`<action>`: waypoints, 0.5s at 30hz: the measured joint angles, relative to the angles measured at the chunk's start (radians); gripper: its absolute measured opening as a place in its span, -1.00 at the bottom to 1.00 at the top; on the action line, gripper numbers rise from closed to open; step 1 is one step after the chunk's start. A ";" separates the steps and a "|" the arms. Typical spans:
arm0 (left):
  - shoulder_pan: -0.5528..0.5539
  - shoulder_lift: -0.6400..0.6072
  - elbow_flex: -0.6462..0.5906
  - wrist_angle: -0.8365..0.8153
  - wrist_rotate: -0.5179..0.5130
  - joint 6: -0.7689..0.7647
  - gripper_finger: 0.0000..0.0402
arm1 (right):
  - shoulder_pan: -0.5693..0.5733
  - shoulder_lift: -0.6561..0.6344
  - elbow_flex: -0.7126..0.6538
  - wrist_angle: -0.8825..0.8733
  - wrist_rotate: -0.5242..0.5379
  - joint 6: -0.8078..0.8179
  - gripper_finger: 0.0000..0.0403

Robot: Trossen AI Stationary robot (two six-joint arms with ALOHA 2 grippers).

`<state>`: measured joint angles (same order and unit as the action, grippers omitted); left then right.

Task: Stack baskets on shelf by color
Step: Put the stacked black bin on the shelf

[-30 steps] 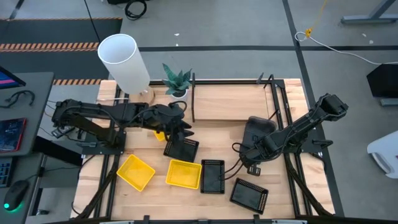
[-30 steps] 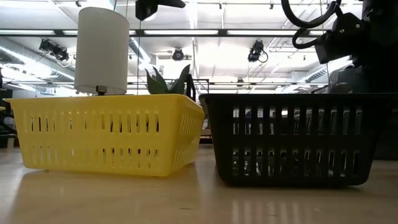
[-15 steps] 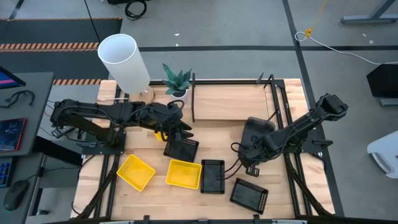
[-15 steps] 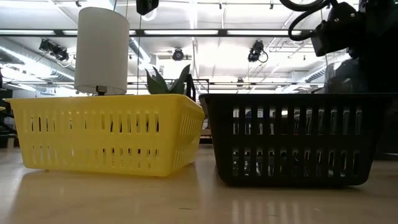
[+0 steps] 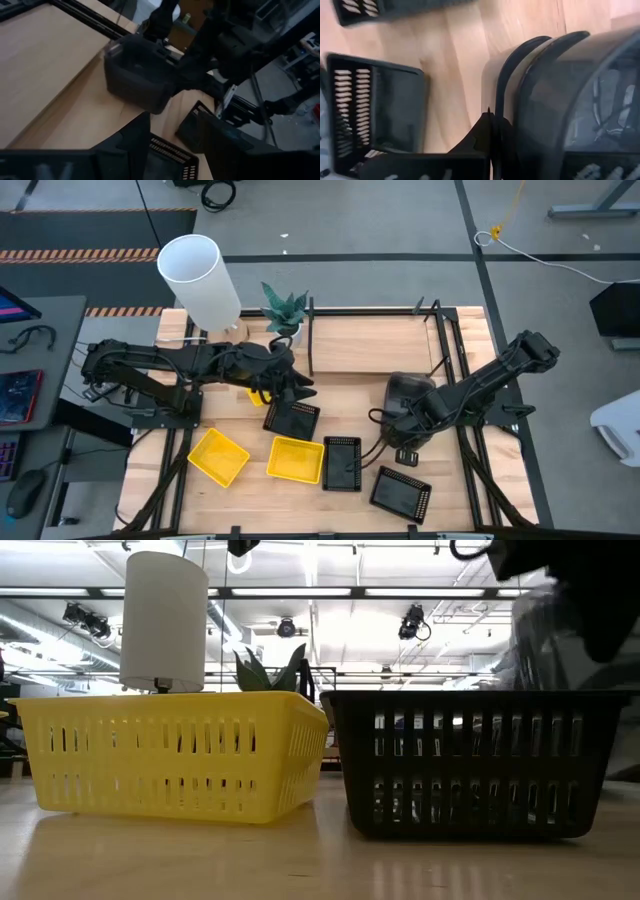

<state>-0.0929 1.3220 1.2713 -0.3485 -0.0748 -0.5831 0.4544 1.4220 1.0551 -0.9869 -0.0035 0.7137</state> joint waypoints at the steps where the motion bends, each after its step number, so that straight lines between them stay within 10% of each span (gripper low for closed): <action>1: 0.000 0.000 0.000 0.000 -0.006 0.000 -0.14 | -0.002 0.000 0.016 -0.010 0.001 -0.003 -0.92; 15: -0.136 -0.042 -0.001 -0.199 -0.263 0.184 -0.14 | -0.013 0.000 0.215 -0.168 0.045 -0.043 -0.92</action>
<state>-0.2293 1.2800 1.2701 -0.5479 -0.3381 -0.3993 0.4418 1.4223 1.2706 -1.1554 0.0414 0.6702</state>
